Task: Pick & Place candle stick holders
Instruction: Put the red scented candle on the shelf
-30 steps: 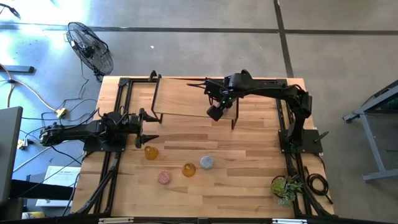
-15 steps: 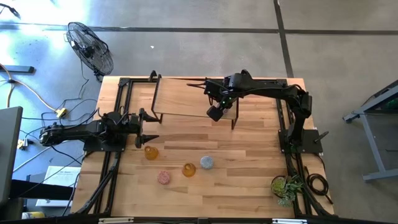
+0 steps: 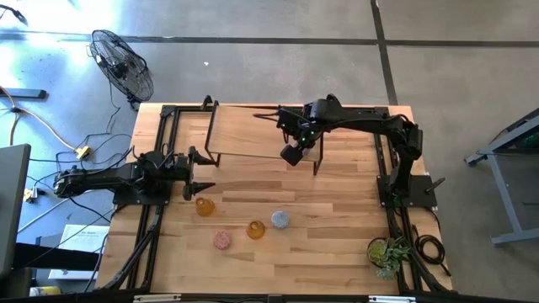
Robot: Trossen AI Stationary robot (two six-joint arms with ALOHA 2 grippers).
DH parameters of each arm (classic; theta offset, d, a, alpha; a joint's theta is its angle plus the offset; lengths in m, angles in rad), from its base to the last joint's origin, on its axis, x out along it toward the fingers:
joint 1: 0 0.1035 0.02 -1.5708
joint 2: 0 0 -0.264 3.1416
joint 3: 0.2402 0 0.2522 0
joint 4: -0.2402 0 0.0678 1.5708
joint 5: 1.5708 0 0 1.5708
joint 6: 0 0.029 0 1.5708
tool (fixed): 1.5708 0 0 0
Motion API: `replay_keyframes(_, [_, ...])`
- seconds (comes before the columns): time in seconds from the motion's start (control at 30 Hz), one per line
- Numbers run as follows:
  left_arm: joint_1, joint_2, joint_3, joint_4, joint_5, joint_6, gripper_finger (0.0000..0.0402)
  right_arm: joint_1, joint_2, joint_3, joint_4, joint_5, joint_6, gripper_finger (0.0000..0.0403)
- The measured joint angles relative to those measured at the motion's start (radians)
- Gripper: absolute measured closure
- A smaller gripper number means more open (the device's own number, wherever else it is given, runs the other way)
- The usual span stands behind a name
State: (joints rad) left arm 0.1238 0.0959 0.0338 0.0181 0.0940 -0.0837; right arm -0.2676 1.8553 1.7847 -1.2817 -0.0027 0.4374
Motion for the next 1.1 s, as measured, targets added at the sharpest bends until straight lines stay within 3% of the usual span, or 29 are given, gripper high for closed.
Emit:
replay_keyframes(0.83, [0.000, 0.000, 0.000, 0.000, 0.000, 0.000, 0.0027, -0.001, 0.000, 0.000, 0.008, -0.029, -0.011, 0.0088])
replay_keyframes(1.1, [0.000, 0.000, 0.000, 0.000, 0.000, 0.000, 0.0027, -0.001, 0.000, 0.002, 0.009, 0.007, -0.034, 0.0042])
